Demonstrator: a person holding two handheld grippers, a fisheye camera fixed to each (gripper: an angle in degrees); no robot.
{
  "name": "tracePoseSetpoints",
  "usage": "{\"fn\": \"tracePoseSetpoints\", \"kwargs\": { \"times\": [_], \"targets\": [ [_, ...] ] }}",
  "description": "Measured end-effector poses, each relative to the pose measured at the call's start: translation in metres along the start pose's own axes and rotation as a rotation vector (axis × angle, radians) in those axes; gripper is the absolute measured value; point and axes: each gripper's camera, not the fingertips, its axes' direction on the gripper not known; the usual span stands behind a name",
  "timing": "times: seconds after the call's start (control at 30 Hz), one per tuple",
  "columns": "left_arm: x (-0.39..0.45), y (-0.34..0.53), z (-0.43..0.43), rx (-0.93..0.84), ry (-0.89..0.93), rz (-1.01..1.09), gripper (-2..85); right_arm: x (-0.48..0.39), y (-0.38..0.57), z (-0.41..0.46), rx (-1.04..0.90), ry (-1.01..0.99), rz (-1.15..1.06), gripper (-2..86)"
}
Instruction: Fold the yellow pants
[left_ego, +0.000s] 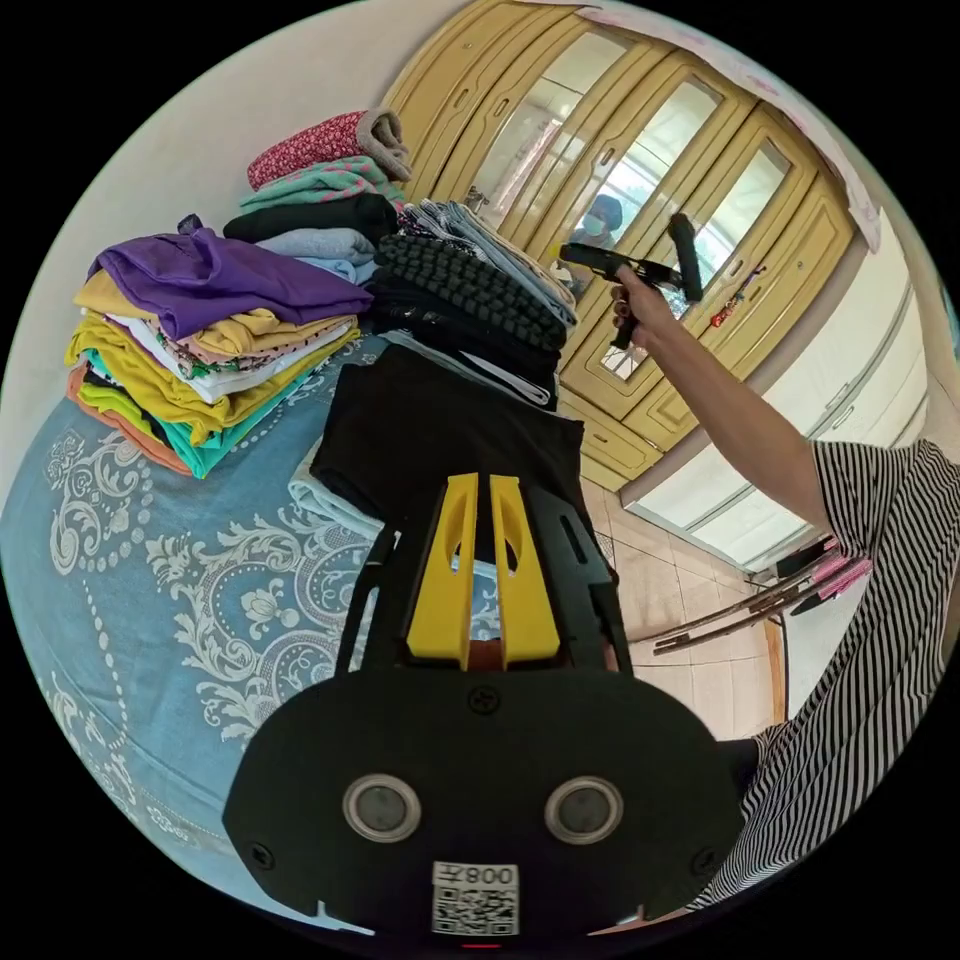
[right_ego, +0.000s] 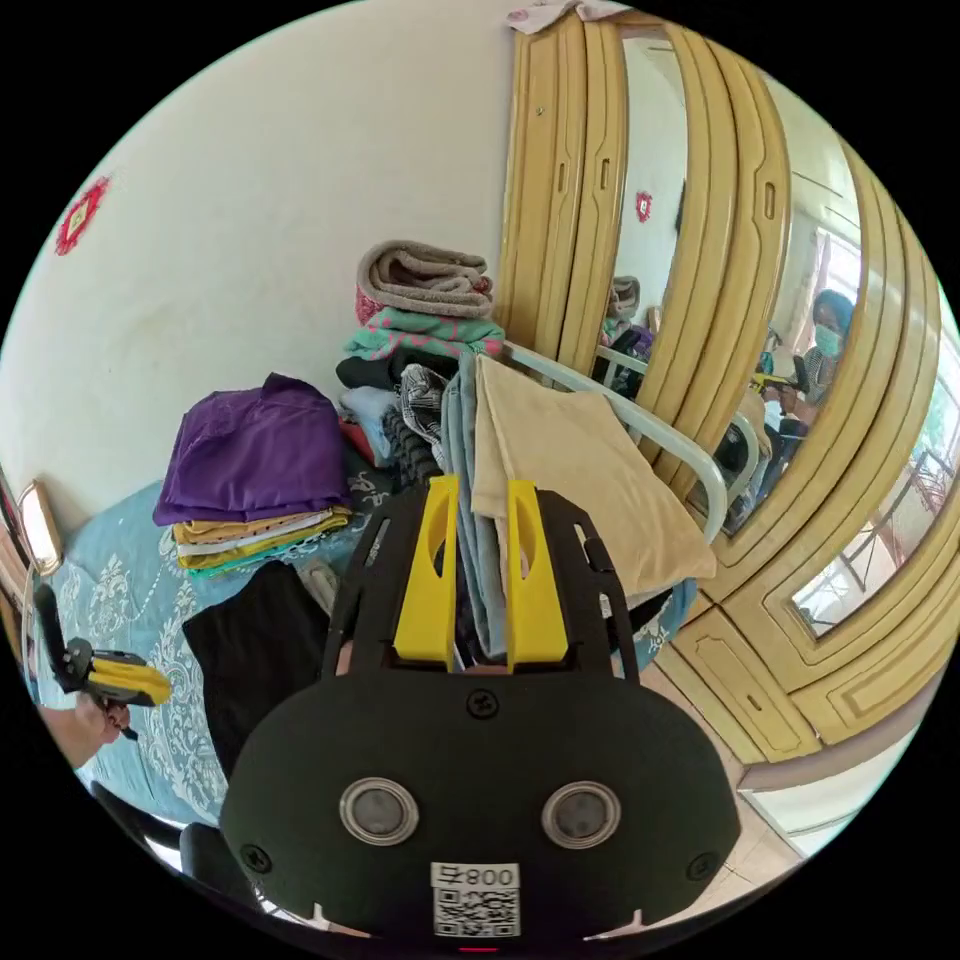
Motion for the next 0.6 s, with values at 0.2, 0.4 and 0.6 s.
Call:
{"fn": "tracePoseSetpoints", "kwargs": {
  "times": [0.2,0.4,0.6],
  "targets": [
    [0.022,0.0,-0.029,-0.055,0.054,-0.018,1.6,0.001,-0.02,0.032,-0.134,0.058,-0.013,9.3],
    [0.048,-0.006,-0.066,-0.084,0.07,-0.033,0.5,0.023,-0.012,0.018,-0.131,0.015,0.037,6.0],
    [0.076,-0.019,-0.115,-0.066,0.107,-0.078,0.2,0.083,0.013,-0.017,-0.067,-0.258,0.312,3.2]
  ]
}}
